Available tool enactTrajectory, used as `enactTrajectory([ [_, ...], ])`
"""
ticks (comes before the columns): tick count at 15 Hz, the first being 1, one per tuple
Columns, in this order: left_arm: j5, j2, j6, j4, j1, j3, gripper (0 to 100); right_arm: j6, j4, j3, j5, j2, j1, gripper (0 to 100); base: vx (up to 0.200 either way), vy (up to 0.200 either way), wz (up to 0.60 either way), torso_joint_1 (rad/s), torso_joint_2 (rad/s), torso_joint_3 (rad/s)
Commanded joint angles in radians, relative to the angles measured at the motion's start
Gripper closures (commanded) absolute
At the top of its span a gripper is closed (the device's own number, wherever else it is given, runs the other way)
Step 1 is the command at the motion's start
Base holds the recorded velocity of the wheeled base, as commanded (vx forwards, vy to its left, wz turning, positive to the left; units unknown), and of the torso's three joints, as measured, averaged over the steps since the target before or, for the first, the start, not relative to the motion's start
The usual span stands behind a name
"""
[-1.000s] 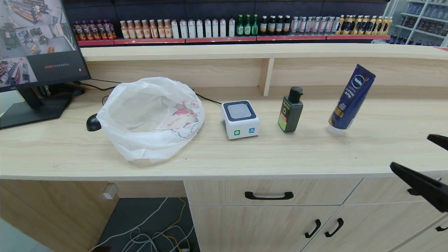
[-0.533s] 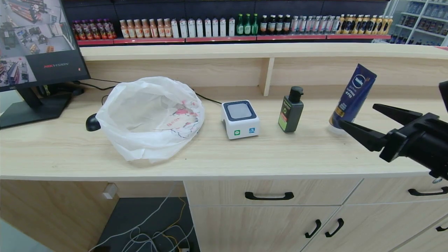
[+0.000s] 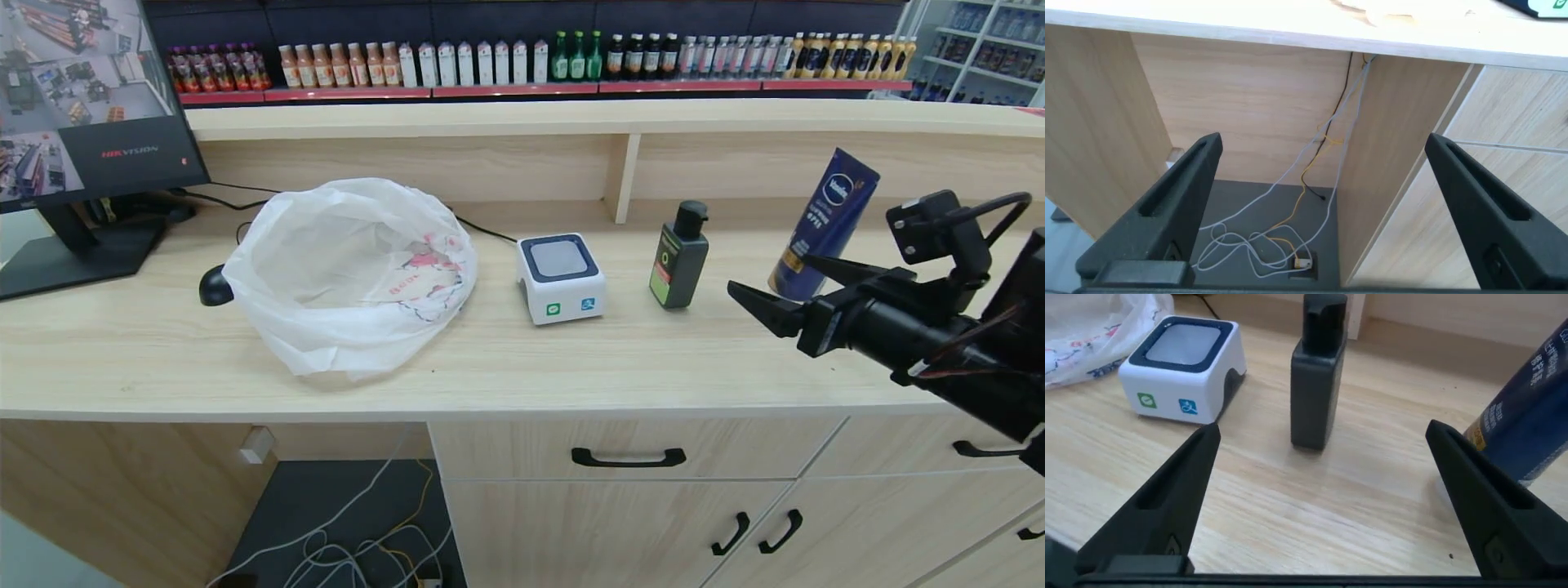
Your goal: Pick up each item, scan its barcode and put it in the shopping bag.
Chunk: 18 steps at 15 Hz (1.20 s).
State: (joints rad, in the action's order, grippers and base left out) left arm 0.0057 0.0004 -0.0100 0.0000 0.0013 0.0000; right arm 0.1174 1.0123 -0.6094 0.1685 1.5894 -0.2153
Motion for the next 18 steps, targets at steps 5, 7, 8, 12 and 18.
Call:
enactTrajectory([
  [5,0.0,0.0,-0.001,0.0,0.0,0.0,0,-0.102,0.006,-0.124,-0.25,0.129,-0.125,0,0.0,0.0,0.0,0.0,0.0,0.0],
  [7,0.0,0.0,-0.001,0.0,0.0,0.0,0,-0.07,0.049,-0.176,-0.267,0.178,-0.122,0,0.0,0.0,0.0,0.0,0.0,0.0],
  [8,0.0,0.0,-0.001,0.0,0.0,0.0,0,-0.067,0.084,-0.188,-0.273,0.205,-0.122,0,0.0,0.0,0.0,0.0,0.0,0.0],
  [12,0.0,0.0,-0.001,0.0,0.0,0.0,0,-0.055,0.184,-0.214,-0.336,0.288,-0.122,0,0.0,0.0,0.0,0.0,0.0,0.0],
  [18,0.0,0.0,-0.001,0.0,0.0,0.0,0,-0.05,0.184,-0.297,-0.35,0.342,-0.144,0,0.0,0.0,0.0,0.0,0.0,0.0],
])
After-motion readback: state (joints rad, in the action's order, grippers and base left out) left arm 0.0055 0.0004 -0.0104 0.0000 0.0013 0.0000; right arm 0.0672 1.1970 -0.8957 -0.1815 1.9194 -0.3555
